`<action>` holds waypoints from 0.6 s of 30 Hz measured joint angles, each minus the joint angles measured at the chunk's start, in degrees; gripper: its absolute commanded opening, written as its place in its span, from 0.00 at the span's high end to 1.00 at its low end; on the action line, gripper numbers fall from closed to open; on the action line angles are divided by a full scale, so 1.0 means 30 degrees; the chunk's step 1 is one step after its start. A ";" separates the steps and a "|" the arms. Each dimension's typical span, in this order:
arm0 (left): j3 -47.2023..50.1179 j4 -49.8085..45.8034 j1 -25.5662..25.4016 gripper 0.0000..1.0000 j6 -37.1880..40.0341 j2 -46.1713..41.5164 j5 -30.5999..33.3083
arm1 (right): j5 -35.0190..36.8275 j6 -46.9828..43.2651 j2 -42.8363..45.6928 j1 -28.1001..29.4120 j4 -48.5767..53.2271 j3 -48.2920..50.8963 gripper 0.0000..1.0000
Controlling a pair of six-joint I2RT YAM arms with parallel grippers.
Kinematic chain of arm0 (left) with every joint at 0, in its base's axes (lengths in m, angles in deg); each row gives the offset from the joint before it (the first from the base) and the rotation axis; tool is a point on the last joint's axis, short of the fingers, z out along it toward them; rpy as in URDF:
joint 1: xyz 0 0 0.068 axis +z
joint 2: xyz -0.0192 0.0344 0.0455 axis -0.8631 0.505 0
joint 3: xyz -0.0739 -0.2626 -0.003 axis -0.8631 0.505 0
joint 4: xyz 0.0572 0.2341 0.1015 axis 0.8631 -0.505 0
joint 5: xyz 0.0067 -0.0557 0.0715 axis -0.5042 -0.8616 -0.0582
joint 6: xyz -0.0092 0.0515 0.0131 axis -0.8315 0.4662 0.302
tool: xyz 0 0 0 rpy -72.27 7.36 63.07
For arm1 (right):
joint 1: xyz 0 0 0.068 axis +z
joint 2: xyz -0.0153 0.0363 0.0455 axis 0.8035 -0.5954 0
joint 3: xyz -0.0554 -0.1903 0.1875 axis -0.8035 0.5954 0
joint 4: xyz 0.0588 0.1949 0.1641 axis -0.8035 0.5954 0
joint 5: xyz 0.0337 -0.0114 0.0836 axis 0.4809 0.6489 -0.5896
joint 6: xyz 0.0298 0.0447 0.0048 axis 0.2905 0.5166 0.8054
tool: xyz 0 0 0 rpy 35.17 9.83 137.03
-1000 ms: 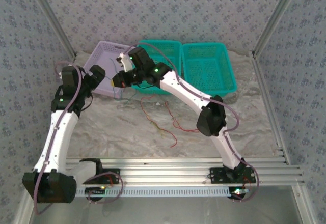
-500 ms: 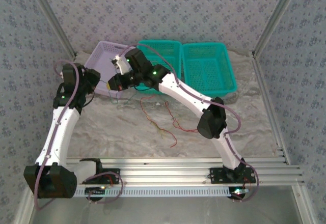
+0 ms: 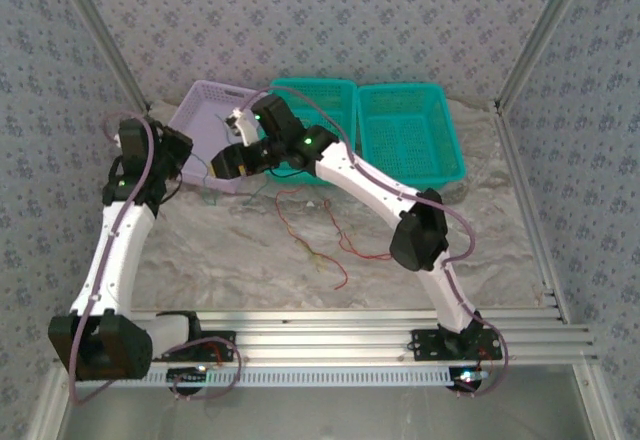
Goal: Untangle the cables
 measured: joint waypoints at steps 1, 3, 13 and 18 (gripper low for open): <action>-0.0379 -0.0051 0.0073 1.00 0.0182 0.0306 0.0058 | 0.0058 -0.0080 0.0321 -0.0219 -0.0058 0.0663 0.29; -0.1428 -0.0044 0.0138 1.00 0.0685 0.1151 0.0342 | 0.0277 -0.0270 0.1224 -0.0845 -0.0240 0.2339 0.27; -0.6805 0.0619 0.0146 1.00 0.3818 0.7810 0.2157 | 0.2732 -0.2375 0.7147 -0.2164 -0.1785 0.8641 0.23; -0.9959 0.0306 -0.0321 1.00 0.5428 1.3085 0.3140 | 0.4087 -0.3308 0.8561 -0.0576 -0.2251 1.0615 0.23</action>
